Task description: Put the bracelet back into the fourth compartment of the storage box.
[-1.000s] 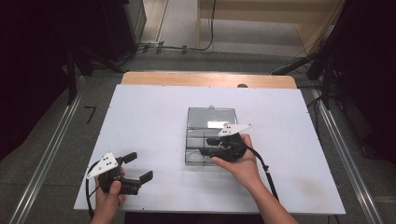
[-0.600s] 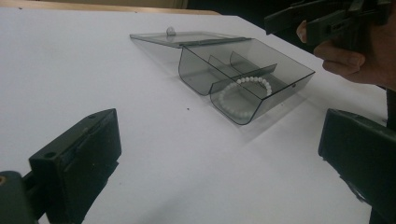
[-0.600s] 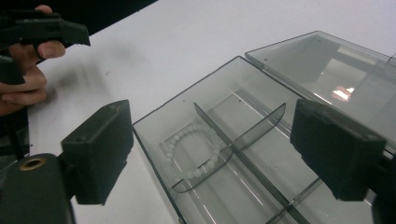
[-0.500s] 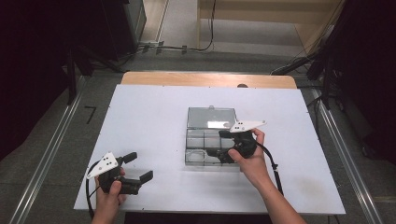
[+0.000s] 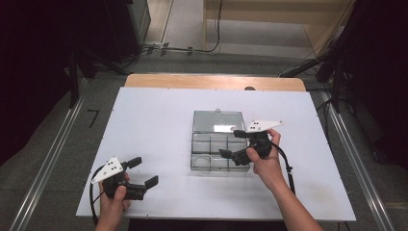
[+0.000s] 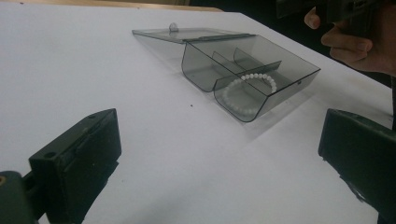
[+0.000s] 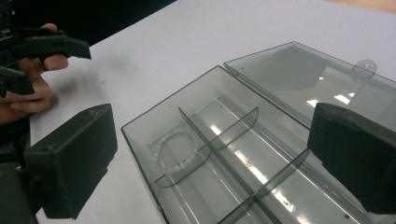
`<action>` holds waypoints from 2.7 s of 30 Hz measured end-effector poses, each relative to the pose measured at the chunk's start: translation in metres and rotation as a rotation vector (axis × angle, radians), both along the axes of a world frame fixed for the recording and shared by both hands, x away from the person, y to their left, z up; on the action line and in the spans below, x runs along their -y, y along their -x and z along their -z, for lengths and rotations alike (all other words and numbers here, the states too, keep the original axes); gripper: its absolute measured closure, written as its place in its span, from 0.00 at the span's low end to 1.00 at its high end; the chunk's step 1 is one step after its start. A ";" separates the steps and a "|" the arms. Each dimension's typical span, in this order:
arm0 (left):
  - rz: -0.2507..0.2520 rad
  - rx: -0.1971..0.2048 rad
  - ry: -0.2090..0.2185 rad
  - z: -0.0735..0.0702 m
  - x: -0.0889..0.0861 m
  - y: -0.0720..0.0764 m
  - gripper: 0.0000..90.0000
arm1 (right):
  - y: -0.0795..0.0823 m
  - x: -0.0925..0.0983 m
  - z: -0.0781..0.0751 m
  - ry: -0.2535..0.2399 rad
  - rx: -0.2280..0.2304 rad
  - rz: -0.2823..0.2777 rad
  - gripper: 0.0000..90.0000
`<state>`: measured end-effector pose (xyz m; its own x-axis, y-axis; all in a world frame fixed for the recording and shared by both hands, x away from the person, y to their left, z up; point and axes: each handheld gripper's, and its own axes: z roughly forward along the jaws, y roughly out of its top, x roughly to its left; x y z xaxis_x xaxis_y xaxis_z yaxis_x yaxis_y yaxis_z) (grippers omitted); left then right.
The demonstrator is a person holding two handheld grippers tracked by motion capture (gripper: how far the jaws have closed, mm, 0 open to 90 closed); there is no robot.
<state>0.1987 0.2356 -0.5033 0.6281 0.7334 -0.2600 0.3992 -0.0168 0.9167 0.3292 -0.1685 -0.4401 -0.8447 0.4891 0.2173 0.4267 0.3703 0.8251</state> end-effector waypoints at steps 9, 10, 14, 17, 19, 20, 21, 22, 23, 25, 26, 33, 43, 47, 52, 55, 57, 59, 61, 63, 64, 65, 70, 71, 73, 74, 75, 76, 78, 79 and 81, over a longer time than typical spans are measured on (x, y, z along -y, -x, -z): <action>0.000 0.000 -0.007 0.001 0.000 0.000 0.00 | -0.011 0.008 -0.005 0.007 0.011 0.027 0.00; -0.001 0.001 -0.006 0.001 0.000 0.000 0.00 | -0.013 0.010 -0.005 0.005 0.009 0.033 0.00; -0.001 0.001 -0.006 0.001 -0.001 -0.001 0.00 | -0.021 0.016 -0.005 0.008 0.006 0.045 0.00; 0.000 -0.002 -0.007 0.002 0.000 -0.001 0.00 | -0.026 0.019 -0.004 0.017 0.007 0.052 0.00; 0.000 0.000 -0.008 0.002 0.000 -0.001 0.00 | -0.028 0.021 -0.004 0.022 0.006 0.060 0.00; 0.001 0.000 -0.009 0.002 0.001 -0.001 0.00 | -0.030 0.022 -0.003 0.021 0.003 0.063 0.00; 0.003 0.002 -0.011 0.002 0.002 -0.001 0.00 | -0.031 0.023 -0.003 0.020 -0.002 0.065 0.00; 0.001 0.001 -0.015 0.001 0.002 -0.001 0.00 | -0.033 0.025 -0.002 0.018 -0.004 0.067 0.00; 0.001 0.003 -0.021 0.001 0.003 -0.001 0.00 | -0.034 0.025 -0.002 0.016 -0.006 0.068 0.00; 0.003 0.006 -0.022 0.001 0.004 -0.001 0.00 | -0.037 0.027 0.000 0.014 -0.014 0.074 0.00; 0.004 0.006 -0.023 0.001 0.005 -0.002 0.00 | -0.039 0.028 0.000 0.016 -0.018 0.075 0.00; 0.020 0.014 -0.030 -0.002 0.010 -0.003 0.00 | -0.051 0.033 0.004 0.012 -0.026 0.104 0.00; 0.027 0.019 -0.036 -0.008 0.020 -0.007 0.00 | -0.067 0.038 0.016 -0.008 -0.065 0.153 0.00; 0.034 0.012 -0.042 -0.011 0.027 -0.011 0.00 | -0.073 0.043 0.020 -0.026 -0.083 0.179 0.00; 0.048 0.003 -0.038 -0.014 0.037 -0.017 0.00 | -0.078 0.048 0.023 -0.044 -0.097 0.198 0.00; 0.058 -0.001 -0.046 -0.016 0.041 -0.022 0.00 | -0.080 0.049 0.026 -0.042 -0.106 0.206 0.00; 0.058 -0.006 -0.048 -0.017 0.045 -0.026 0.00 | -0.081 0.048 0.027 -0.040 -0.108 0.210 0.00; 0.064 -0.006 -0.042 -0.019 0.047 -0.031 0.00 | -0.082 0.048 0.028 -0.040 -0.107 0.210 0.00; 0.064 -0.004 -0.043 -0.022 0.049 -0.036 0.00 | -0.083 0.047 0.030 -0.036 -0.111 0.212 0.00; 0.068 -0.001 -0.032 -0.024 0.052 -0.043 0.00 | -0.083 0.046 0.031 -0.032 -0.110 0.211 0.00; 0.067 -0.002 -0.031 -0.025 0.053 -0.046 0.00 | -0.084 0.046 0.032 -0.029 -0.108 0.211 0.00; 0.069 -0.004 -0.024 -0.026 0.054 -0.049 0.00 | -0.084 0.046 0.032 -0.027 -0.110 0.209 0.00; 0.075 0.002 -0.019 -0.033 0.059 -0.065 0.00 | -0.086 0.044 0.029 -0.024 -0.119 0.214 0.00; 0.075 0.001 -0.019 -0.035 0.060 -0.068 0.00 | -0.087 0.044 0.029 -0.027 -0.121 0.215 0.00; 0.074 0.004 -0.021 -0.038 0.062 -0.075 0.00 | -0.088 0.043 0.028 -0.021 -0.119 0.211 0.00; 0.076 0.003 -0.019 -0.039 0.062 -0.077 0.00 | -0.088 0.043 0.028 -0.019 -0.121 0.209 0.00; 0.077 0.003 -0.011 -0.040 0.062 -0.080 0.00 | -0.089 0.043 0.028 -0.017 -0.120 0.207 0.00; 0.076 0.002 -0.005 -0.041 0.062 -0.082 0.00 | -0.089 0.042 0.028 -0.014 -0.122 0.207 0.00; 0.073 0.002 0.000 -0.042 0.062 -0.088 0.00 | -0.089 0.043 0.028 -0.014 -0.124 0.211 0.00; 0.075 0.000 0.006 -0.043 0.063 -0.090 0.00 | -0.090 0.043 0.029 -0.016 -0.128 0.210 0.00; 0.072 0.000 0.011 -0.044 0.064 -0.096 0.00 | -0.091 0.044 0.029 -0.015 -0.130 0.212 0.00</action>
